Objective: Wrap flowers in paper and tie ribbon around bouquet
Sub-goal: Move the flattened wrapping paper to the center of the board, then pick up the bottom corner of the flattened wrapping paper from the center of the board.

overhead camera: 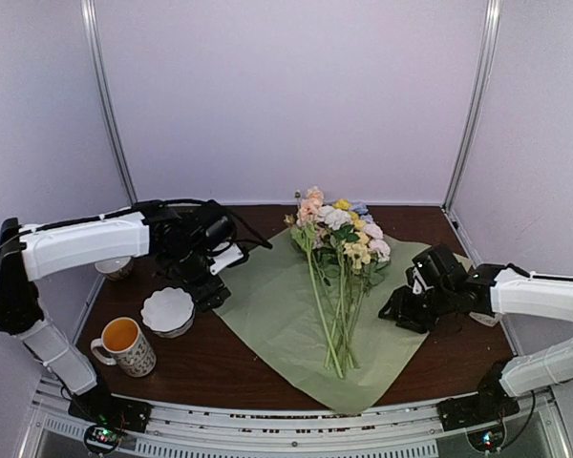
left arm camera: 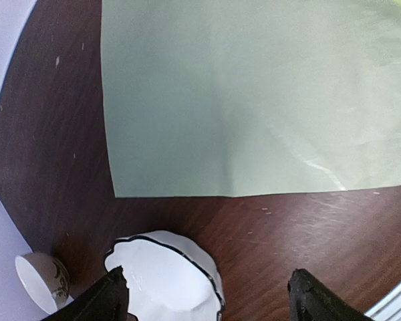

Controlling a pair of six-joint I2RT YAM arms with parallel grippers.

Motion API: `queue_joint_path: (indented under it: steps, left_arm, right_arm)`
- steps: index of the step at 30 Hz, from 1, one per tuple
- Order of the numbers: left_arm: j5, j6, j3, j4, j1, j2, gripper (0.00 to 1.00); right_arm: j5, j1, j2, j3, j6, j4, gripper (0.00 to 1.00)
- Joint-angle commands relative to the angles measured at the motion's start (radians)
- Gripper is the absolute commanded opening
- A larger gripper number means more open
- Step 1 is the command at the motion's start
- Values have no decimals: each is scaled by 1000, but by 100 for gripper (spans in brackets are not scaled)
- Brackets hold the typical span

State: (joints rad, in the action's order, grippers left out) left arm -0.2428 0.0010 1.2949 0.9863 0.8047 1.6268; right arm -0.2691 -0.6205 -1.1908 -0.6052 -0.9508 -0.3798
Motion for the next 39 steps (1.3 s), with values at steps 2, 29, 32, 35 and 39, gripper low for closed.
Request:
queue_joint_path:
  steps: [2,29,32,35,39]
  left_arm:
    - [112,116,-81,-220,236,-216,85]
    - [-118,466,68,-419,807,329,69]
    - [-99,495,65,-428,807,340,73]
    - [-118,550,59,-464,806,350,76]
    - [-142,600,80,-469,781,386,74]
  right_arm:
    - [237,-4,143,-90,100,-373,59]
    - [84,-401,-28,-75,90,-138,58]
    - [83,-402,-44,-92,107,-118,58]
    - [92,-395,-58,-127,130,-119,58]
    - [96,-378,-78,-158,146,-132,58]
